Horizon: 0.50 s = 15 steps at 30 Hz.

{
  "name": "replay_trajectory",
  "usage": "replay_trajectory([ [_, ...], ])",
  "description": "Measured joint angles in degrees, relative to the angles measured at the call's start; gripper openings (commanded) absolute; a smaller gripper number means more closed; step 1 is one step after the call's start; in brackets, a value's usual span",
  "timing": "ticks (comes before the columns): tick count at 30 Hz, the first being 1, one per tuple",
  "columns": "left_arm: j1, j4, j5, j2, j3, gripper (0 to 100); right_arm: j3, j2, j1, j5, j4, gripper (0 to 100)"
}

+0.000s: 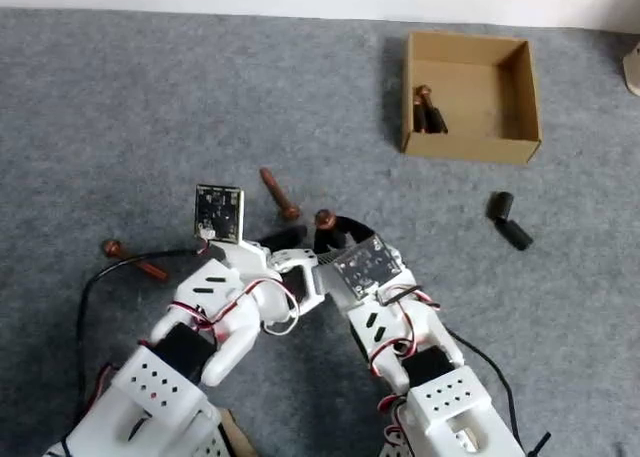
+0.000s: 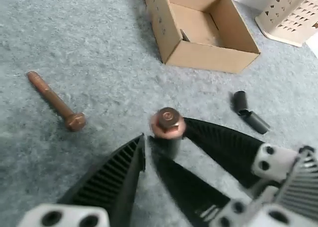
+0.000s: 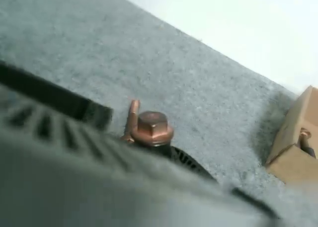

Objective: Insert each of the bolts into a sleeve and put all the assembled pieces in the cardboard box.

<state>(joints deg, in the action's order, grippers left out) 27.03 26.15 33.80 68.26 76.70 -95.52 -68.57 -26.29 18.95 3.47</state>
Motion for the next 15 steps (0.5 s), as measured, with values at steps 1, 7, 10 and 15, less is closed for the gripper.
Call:
replay_trajectory([
  [1,-1.1,0.0,0.0,0.0,0.0,42,0.0,-0.1,1.2,-1.1,-1.5,0.5],
  [7,-3.3,0.0,-0.1,0.0,0.0,42,2.1,0.1,7.6,-7.3,-16.4,0.5],
  [10,-3.8,0.0,-0.1,0.0,0.0,42,4.8,0.0,8.9,-7.7,-19.8,0.5],
  [15,-3.9,-0.2,-0.1,0.0,2.0,42,6.7,0.1,10.8,-7.7,-23.4,0.5],
])
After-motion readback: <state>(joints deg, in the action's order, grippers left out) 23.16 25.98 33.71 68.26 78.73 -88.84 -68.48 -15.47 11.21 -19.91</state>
